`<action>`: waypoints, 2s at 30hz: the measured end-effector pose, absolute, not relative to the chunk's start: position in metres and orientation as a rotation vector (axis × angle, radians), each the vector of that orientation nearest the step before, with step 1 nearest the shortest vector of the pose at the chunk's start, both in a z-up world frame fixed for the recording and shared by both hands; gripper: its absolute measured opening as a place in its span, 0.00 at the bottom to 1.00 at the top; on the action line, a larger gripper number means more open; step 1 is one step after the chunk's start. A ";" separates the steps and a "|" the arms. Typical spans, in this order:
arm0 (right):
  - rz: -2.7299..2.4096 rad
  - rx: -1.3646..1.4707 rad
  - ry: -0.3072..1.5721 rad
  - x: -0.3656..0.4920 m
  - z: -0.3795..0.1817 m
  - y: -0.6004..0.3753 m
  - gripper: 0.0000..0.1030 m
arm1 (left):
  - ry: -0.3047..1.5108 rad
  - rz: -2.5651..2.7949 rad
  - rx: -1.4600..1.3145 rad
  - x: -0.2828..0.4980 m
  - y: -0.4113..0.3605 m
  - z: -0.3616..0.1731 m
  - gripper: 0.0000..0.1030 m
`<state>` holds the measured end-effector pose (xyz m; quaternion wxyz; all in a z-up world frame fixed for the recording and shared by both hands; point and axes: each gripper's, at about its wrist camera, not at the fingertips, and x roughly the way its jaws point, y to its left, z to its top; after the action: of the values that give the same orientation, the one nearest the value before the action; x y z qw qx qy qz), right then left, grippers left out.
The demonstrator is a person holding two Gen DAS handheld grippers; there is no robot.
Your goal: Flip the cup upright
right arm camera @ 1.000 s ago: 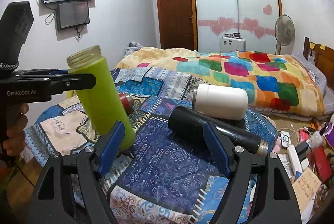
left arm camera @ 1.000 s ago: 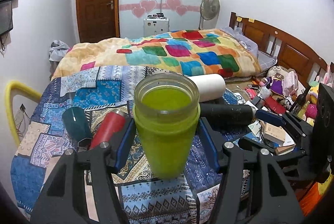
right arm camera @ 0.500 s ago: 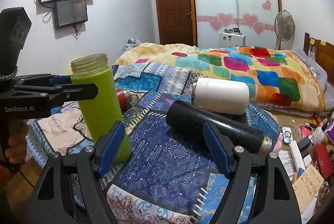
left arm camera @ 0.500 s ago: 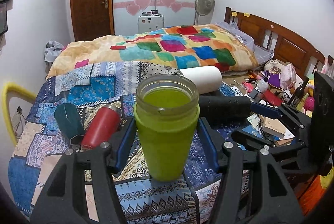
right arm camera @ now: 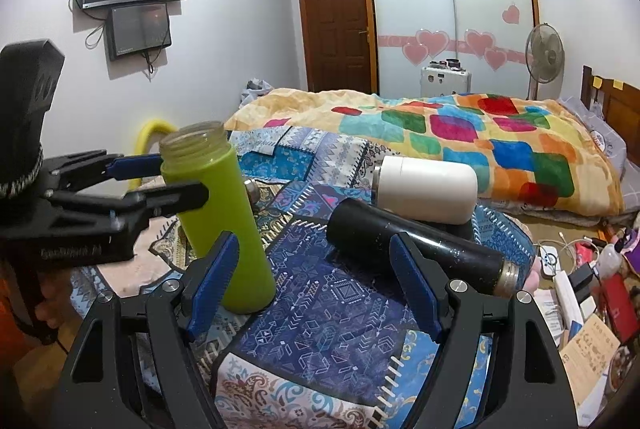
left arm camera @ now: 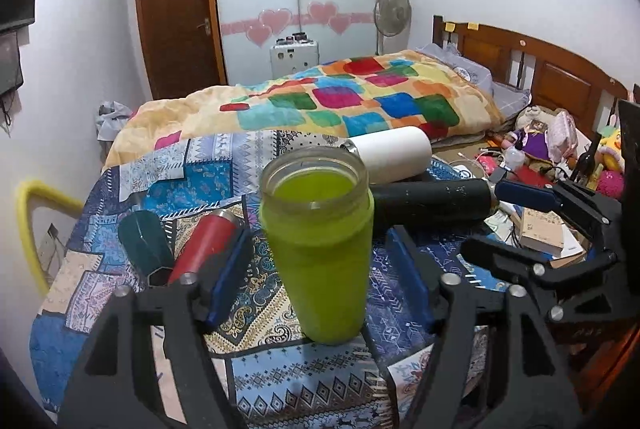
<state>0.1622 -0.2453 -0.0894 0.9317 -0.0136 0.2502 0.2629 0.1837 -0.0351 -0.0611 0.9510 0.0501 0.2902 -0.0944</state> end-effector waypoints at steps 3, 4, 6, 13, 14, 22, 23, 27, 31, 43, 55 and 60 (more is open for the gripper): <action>0.540 -0.015 0.496 0.153 -0.080 -0.246 0.73 | 0.566 -0.176 0.090 0.170 -0.030 -0.056 0.69; 0.539 -0.013 0.488 0.150 -0.076 -0.246 0.73 | 0.557 -0.169 0.085 0.165 -0.029 -0.054 0.69; 0.537 -0.009 0.463 0.139 -0.067 -0.246 0.73 | 0.537 -0.159 0.068 0.154 -0.024 -0.048 0.69; 0.535 0.036 0.360 0.101 -0.031 -0.250 0.73 | 0.441 -0.118 0.001 0.110 -0.007 -0.022 0.69; 0.538 0.045 0.344 0.095 -0.026 -0.251 0.74 | 0.413 -0.107 -0.005 0.100 -0.006 -0.016 0.69; 0.516 0.095 0.242 0.056 -0.004 -0.259 0.84 | 0.262 -0.035 -0.032 0.042 -0.002 0.014 0.71; 0.518 0.101 0.233 0.053 -0.003 -0.260 0.84 | 0.247 -0.025 -0.030 0.036 -0.002 0.016 0.73; 0.504 0.100 0.191 0.036 0.001 -0.260 0.92 | 0.183 -0.002 -0.022 0.011 -0.005 0.021 0.84; 0.475 0.093 0.154 0.019 0.002 -0.258 1.00 | 0.136 0.012 -0.009 -0.010 -0.009 0.022 0.90; 0.441 0.075 0.127 0.002 -0.002 -0.259 1.00 | 0.090 0.042 0.013 -0.034 -0.017 0.019 1.00; 0.432 0.054 0.115 -0.007 -0.002 -0.257 1.00 | 0.091 0.049 -0.003 -0.033 -0.012 0.020 1.00; 0.425 0.041 0.106 -0.010 -0.001 -0.256 1.00 | 0.091 0.051 -0.004 -0.033 -0.014 0.020 1.00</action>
<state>-0.0098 -0.2564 -0.0011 0.9759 0.0202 0.0525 0.2108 -0.0330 -0.0135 0.0199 0.9986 -0.0018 0.0454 0.0255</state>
